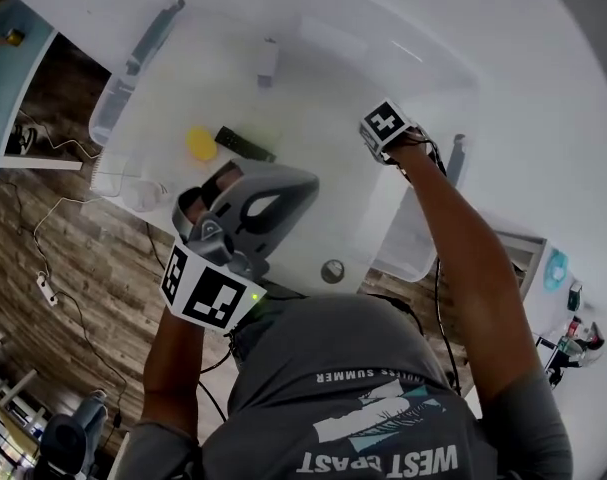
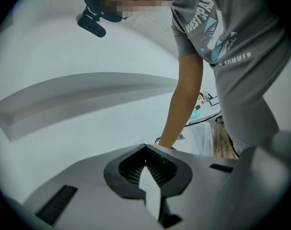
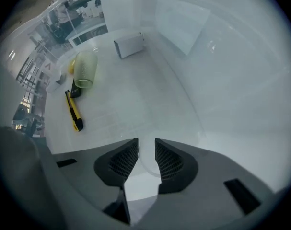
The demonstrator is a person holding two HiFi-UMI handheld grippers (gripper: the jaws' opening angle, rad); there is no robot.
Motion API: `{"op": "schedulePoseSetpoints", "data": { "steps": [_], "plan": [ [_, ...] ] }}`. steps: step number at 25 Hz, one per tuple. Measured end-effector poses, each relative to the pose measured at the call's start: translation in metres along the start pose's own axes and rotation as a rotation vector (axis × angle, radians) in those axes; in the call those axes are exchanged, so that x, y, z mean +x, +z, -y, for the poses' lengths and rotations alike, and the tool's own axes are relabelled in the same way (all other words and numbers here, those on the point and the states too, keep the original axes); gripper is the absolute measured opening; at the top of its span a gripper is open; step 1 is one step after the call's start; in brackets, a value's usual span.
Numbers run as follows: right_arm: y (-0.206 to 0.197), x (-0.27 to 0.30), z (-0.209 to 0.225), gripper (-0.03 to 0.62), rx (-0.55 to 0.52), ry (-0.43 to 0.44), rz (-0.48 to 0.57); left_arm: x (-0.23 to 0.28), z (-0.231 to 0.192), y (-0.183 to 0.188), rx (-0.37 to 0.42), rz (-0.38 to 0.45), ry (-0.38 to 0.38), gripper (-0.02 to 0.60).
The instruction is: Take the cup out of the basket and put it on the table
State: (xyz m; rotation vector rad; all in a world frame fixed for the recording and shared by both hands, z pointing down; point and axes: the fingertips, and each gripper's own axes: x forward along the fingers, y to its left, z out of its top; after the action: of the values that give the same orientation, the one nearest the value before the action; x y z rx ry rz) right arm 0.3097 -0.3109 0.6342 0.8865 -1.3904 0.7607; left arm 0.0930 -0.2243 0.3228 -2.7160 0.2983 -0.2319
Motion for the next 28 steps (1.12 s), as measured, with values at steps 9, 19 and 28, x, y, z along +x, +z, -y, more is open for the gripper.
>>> {"op": "schedulePoseSetpoints", "data": {
  "steps": [9,19,28],
  "plan": [
    [0.012,-0.012,-0.017,0.032,-0.066,0.013,0.057,-0.003,-0.005,-0.01,-0.008,-0.006,0.003,0.011],
    [0.044,-0.105,-0.051,0.032,-0.109,0.019,0.346,0.001,-0.003,-0.002,0.017,0.001,-0.037,0.011],
    [0.037,-0.197,-0.091,0.032,-0.154,-0.006,0.554,0.005,0.005,0.005,0.039,0.008,-0.085,0.011]
  ]
}}
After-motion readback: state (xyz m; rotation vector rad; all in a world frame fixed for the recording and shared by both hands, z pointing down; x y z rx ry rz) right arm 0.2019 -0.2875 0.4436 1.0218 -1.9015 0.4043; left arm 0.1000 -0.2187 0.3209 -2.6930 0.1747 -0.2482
